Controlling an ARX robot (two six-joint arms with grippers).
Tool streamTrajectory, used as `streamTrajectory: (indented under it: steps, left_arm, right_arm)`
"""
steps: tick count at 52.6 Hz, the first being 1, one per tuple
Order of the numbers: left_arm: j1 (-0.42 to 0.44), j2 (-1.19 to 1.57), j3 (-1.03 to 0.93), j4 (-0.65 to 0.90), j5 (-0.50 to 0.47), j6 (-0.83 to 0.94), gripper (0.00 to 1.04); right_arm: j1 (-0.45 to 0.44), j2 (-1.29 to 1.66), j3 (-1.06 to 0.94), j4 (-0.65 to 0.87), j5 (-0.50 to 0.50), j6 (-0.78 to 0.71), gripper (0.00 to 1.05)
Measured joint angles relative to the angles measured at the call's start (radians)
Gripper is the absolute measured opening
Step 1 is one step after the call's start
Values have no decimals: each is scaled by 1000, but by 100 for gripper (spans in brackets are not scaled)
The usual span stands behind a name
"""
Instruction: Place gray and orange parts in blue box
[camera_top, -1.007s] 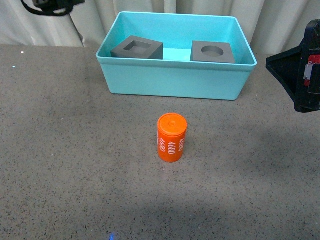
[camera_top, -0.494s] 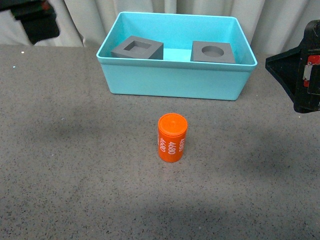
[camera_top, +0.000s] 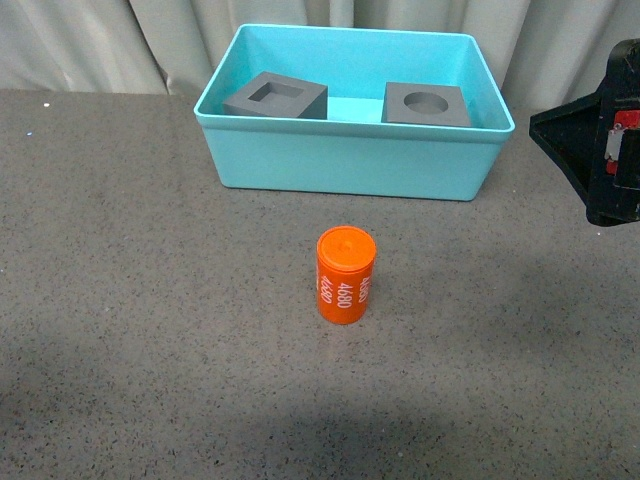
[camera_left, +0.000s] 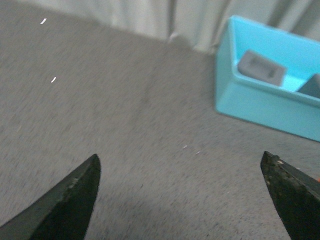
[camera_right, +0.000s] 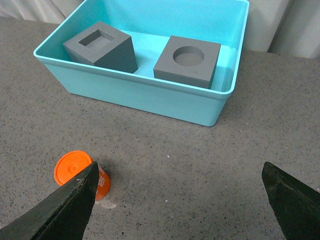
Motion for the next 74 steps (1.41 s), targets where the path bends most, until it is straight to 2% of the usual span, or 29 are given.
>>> streamTrajectory:
  steps: [4, 7, 12, 16, 19, 25, 61, 66, 74]
  left_arm:
    - [28, -30, -18, 121, 85, 92, 81]
    - [40, -87, -18, 129, 114, 143, 73]
    - [62, -187, -18, 90, 140, 196, 57]
    - [140, -248, -18, 26, 233, 219, 41]
    - [169, -289, -18, -13, 235, 223, 28]
    - [173, -368, -18, -86, 244, 229, 3]
    - [174, -594, -18, -310, 244, 237, 4]
    - [174, -720, -18, -467, 246, 237, 4]
    - [174, -756, -18, -480, 246, 237, 4]
  right_arm:
    - [0, 0, 0, 0, 0, 0, 95]
    - [1, -3, -1, 0, -2, 0, 95]
    - [0, 0, -2, 0, 0, 0, 95]
    - [-1, -2, -2, 0, 0, 0, 95]
    - [-1, -2, -2, 0, -1, 0, 95]
    - [-1, -2, -2, 0, 0, 0, 95]
    - [-1, -2, -2, 0, 0, 0, 95]
    - [-1, -2, -2, 0, 0, 0, 95]
    - [0, -2, -2, 0, -1, 0, 95]
